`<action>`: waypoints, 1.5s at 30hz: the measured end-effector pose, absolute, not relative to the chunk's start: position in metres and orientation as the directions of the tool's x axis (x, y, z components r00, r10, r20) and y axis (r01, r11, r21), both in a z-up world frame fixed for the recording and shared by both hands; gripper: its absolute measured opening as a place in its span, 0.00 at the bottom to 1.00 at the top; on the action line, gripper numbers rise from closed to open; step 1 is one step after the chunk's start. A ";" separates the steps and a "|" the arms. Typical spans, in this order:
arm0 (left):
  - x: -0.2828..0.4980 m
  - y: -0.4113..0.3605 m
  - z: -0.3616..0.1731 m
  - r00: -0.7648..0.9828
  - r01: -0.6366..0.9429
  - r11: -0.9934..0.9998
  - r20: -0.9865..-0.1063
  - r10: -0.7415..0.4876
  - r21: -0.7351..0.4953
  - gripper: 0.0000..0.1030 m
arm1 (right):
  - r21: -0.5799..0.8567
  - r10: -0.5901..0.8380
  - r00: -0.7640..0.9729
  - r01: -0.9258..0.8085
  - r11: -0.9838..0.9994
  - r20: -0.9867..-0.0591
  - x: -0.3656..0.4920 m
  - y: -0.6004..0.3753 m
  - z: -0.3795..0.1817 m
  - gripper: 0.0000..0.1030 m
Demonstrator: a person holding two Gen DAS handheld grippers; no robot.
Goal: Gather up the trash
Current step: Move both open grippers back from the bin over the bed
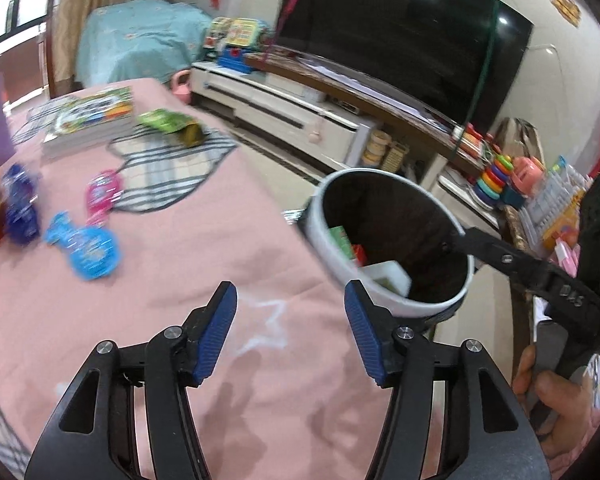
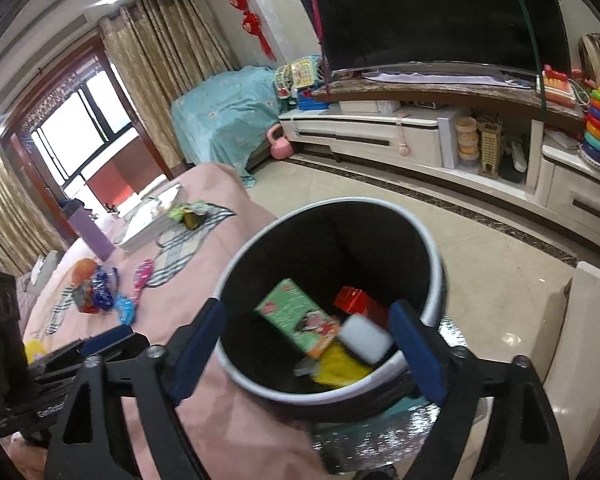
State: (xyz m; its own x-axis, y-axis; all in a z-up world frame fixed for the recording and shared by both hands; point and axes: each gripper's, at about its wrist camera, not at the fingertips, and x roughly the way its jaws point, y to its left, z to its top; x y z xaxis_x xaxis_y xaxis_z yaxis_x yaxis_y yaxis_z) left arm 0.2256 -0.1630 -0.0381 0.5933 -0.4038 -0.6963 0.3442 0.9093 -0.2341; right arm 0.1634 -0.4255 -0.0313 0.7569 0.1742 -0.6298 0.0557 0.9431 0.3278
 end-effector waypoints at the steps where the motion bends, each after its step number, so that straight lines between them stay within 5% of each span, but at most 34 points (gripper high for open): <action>1: 0.223 -0.155 -0.039 0.599 0.331 0.913 -0.695 -0.397 -0.237 0.56 | 0.335 0.184 0.759 0.047 0.941 -0.624 0.161 -0.420 -0.031 0.92; 23: 0.190 0.003 -0.068 0.645 0.053 0.954 -0.719 -0.259 -0.295 0.56 | 0.392 0.388 0.671 -0.155 0.907 -0.632 0.159 -0.287 -0.050 0.96; 45: 0.210 0.072 -0.078 0.646 -0.083 0.944 -0.739 -0.192 -0.319 0.56 | 0.337 0.439 0.585 -0.281 0.898 -0.682 0.201 -0.204 -0.073 0.95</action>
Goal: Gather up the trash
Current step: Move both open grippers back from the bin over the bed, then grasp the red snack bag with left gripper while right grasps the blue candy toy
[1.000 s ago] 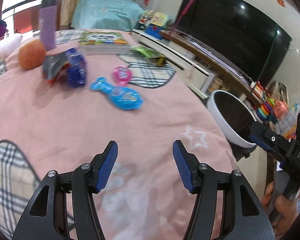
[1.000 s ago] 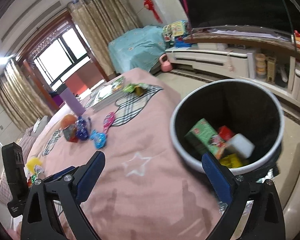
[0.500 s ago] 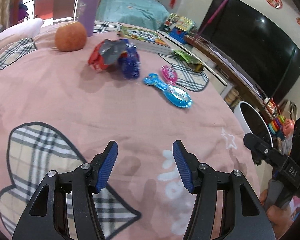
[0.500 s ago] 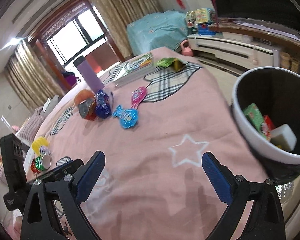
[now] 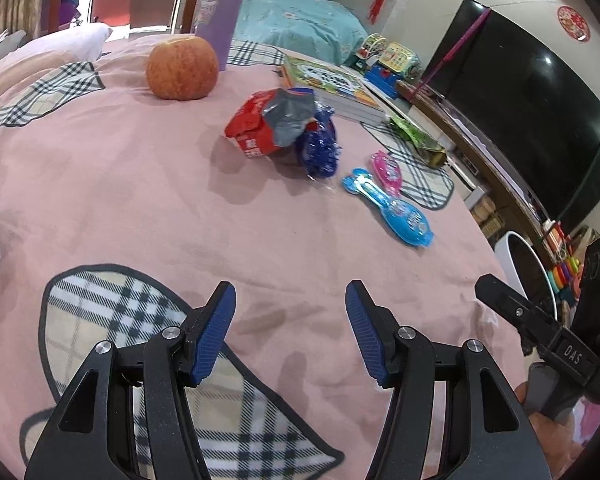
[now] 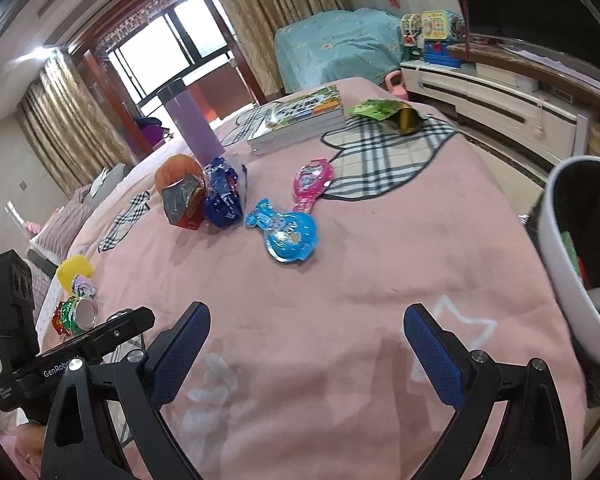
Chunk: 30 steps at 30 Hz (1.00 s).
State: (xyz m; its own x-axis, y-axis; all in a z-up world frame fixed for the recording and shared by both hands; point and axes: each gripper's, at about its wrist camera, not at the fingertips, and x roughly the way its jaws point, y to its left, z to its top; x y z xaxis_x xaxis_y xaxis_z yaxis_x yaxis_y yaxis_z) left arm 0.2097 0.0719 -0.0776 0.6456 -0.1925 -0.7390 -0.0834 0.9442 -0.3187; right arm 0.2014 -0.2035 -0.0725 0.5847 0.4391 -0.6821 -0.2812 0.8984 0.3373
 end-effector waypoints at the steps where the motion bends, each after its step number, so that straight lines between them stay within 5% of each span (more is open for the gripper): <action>1: 0.212 0.074 -0.078 0.645 -0.087 0.944 -0.740 -0.190 -0.319 0.56 | 0.334 0.441 0.581 -0.287 0.898 -0.684 0.204 -0.200 -0.073 0.95; 27: 0.296 0.103 -0.058 0.707 -0.185 0.936 -0.702 -0.084 -0.299 0.56 | 0.230 0.402 0.558 -0.354 0.907 -0.726 0.264 -0.156 -0.084 0.88; 30: 0.304 0.100 -0.065 0.704 -0.176 0.940 -0.705 -0.088 -0.293 0.41 | 0.218 0.391 0.554 -0.353 0.910 -0.735 0.270 -0.154 -0.086 0.81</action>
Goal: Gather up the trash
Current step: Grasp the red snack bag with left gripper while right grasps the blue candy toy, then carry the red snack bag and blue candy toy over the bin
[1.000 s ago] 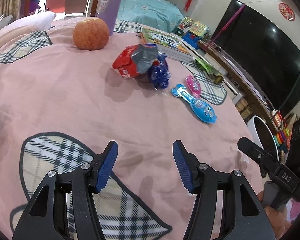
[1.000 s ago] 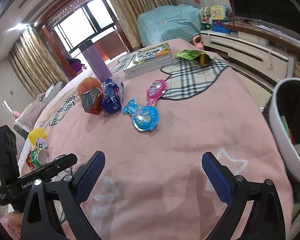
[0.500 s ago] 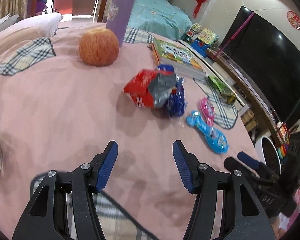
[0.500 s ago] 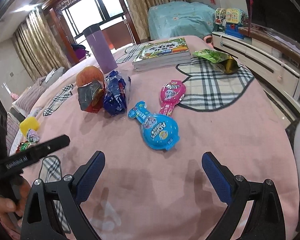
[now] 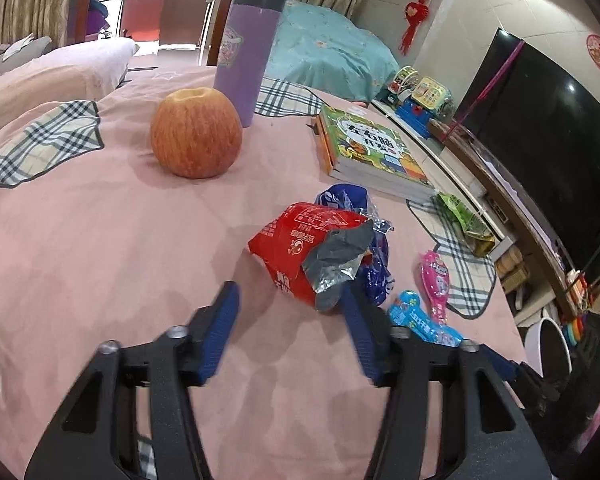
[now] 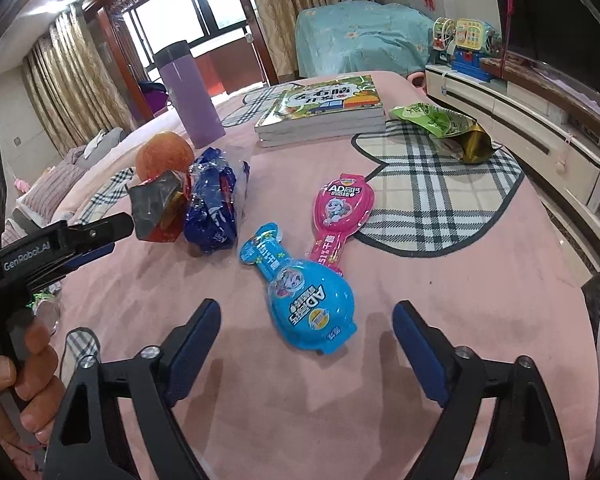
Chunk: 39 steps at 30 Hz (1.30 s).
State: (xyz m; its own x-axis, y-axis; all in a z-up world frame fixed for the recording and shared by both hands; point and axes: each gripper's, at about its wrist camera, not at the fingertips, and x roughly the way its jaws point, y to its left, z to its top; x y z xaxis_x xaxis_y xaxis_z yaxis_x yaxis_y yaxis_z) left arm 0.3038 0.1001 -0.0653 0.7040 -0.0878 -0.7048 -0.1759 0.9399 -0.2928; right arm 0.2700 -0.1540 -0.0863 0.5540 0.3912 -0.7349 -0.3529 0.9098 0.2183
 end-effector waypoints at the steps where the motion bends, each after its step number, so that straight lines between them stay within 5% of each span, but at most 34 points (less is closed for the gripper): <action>1: 0.306 0.100 -0.069 0.698 -0.171 0.942 -0.710 -0.091 -0.290 0.37 | 0.214 0.386 0.550 -0.352 0.911 -0.740 0.272 -0.153 -0.088 0.78; 3: 0.309 0.099 -0.074 0.686 -0.163 0.944 -0.721 -0.101 -0.288 0.21 | 0.208 0.378 0.546 -0.348 0.914 -0.748 0.275 -0.152 -0.090 0.69; 6: 0.308 0.098 -0.081 0.675 -0.153 0.948 -0.731 -0.106 -0.279 0.12 | 0.198 0.366 0.535 -0.346 0.917 -0.762 0.278 -0.150 -0.093 0.46; 12: 0.293 0.094 -0.083 0.675 -0.121 0.957 -0.729 -0.114 -0.262 0.05 | 0.197 0.368 0.539 -0.348 0.917 -0.758 0.271 -0.152 -0.094 0.37; 16: 0.276 0.087 -0.083 0.672 -0.097 0.959 -0.728 -0.133 -0.265 0.04 | 0.217 0.385 0.541 -0.349 0.912 -0.748 0.262 -0.157 -0.090 0.20; 39: 0.221 0.016 -0.065 0.658 0.086 0.949 -0.698 -0.283 -0.304 0.03 | 0.274 0.387 0.589 -0.275 0.922 -0.709 0.209 -0.210 -0.075 0.16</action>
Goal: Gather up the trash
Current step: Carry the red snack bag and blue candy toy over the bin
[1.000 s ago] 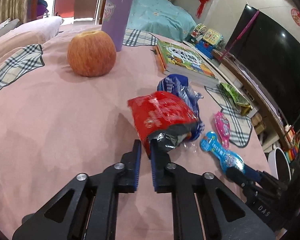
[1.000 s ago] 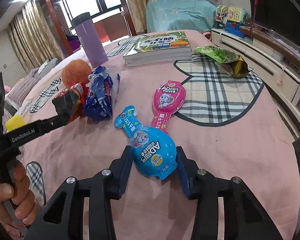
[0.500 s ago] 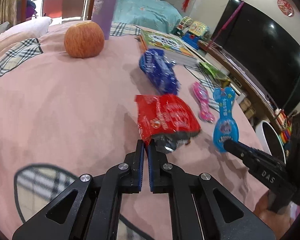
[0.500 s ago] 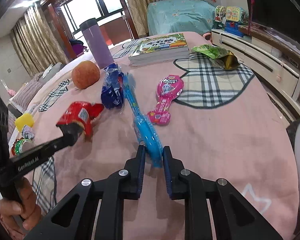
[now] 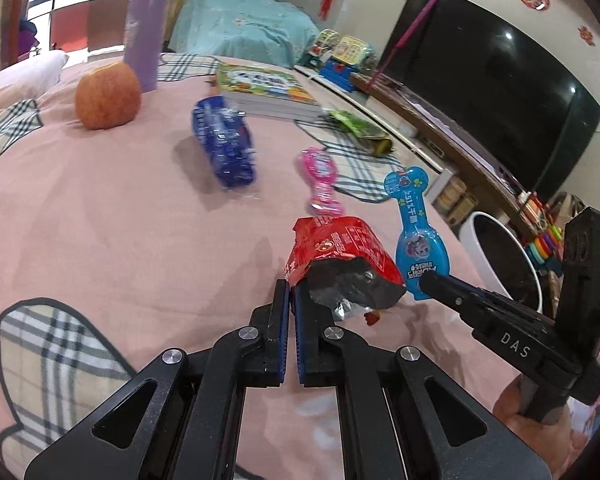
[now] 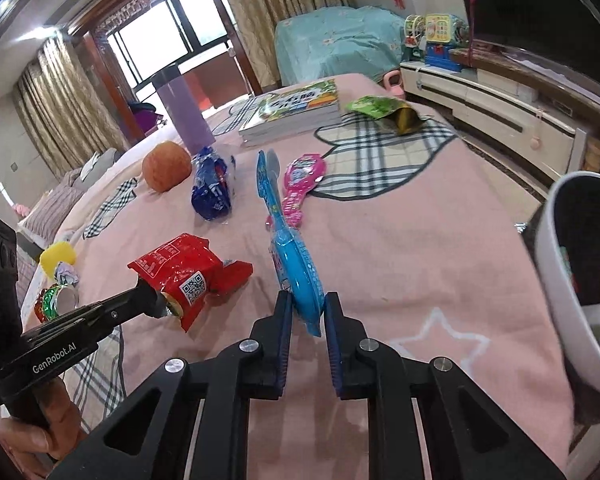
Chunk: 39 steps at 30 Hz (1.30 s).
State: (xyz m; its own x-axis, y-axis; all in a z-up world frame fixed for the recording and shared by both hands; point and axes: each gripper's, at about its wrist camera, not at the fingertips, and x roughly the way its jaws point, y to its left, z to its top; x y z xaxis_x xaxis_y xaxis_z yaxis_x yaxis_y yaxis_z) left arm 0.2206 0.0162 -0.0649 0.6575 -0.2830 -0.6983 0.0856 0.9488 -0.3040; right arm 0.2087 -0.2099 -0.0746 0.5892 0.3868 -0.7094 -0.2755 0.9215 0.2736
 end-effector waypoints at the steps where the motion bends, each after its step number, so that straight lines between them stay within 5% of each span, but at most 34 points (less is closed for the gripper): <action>1: 0.220 0.012 -0.064 0.657 0.094 0.948 -0.697 -0.289 -0.304 0.03 | 0.274 0.384 0.593 -0.270 0.923 -0.708 0.207 -0.213 -0.074 0.16; 39: 0.220 -0.131 -0.029 0.610 0.335 0.901 -0.665 -0.431 -0.276 0.03 | 0.323 0.246 0.727 -0.035 0.946 -0.641 0.151 -0.356 -0.046 0.15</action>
State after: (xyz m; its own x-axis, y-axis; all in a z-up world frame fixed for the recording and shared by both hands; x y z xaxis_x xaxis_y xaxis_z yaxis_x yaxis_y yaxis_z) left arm 0.2200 -0.1306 -0.0294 0.6100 -0.4307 -0.6652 0.3351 0.9009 -0.2759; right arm 0.1514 -0.3558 -0.0462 0.7275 0.2457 -0.6406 -0.0350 0.9458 0.3230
